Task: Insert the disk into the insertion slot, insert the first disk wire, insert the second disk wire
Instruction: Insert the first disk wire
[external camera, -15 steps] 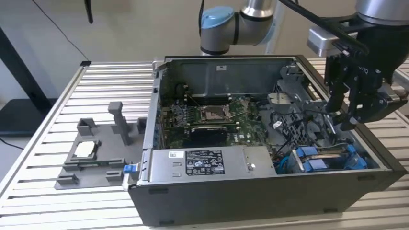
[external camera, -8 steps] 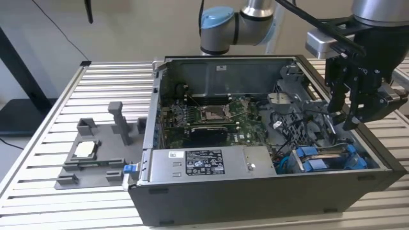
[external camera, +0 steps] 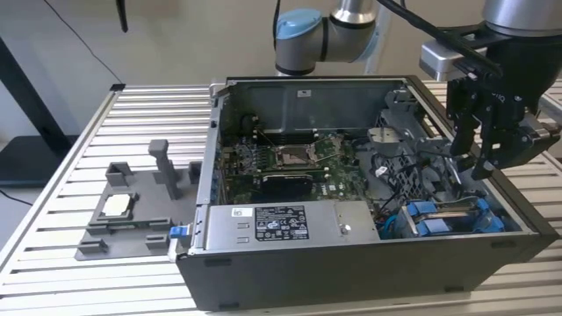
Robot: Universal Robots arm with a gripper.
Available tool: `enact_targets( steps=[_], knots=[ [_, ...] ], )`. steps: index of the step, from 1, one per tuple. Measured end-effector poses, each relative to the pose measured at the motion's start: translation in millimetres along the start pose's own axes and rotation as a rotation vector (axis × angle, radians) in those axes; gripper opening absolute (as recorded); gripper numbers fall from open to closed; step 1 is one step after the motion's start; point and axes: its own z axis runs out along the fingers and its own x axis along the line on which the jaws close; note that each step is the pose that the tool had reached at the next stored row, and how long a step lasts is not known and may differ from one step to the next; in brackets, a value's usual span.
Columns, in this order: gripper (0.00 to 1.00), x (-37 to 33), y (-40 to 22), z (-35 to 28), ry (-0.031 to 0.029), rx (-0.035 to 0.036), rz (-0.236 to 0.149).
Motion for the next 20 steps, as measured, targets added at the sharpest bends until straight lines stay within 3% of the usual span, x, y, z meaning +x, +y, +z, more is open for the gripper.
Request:
enact_targets(
  steps=[3, 6, 8, 9, 17, 19, 20],
  knots=[
    [0.50, 0.0, 0.0, 0.0, 0.0000, 0.0000, 0.000],
    [0.32, -0.2, 0.0, 0.0, 0.0000, 0.0000, 0.000],
    [0.32, -0.2, 0.0, 0.0, 0.0000, 0.0000, 0.000],
    [0.25, -0.2, 0.0, 0.0, 0.0001, 0.0005, 0.000],
    [0.25, -0.2, 0.1, 0.4, 0.0007, 0.0027, 0.000],
    [0.27, -0.2, 0.1, 0.4, 0.0008, 0.0029, 0.000],
    [0.33, -0.3, 0.1, 0.5, 0.0006, 0.0030, 0.000]
  ],
)
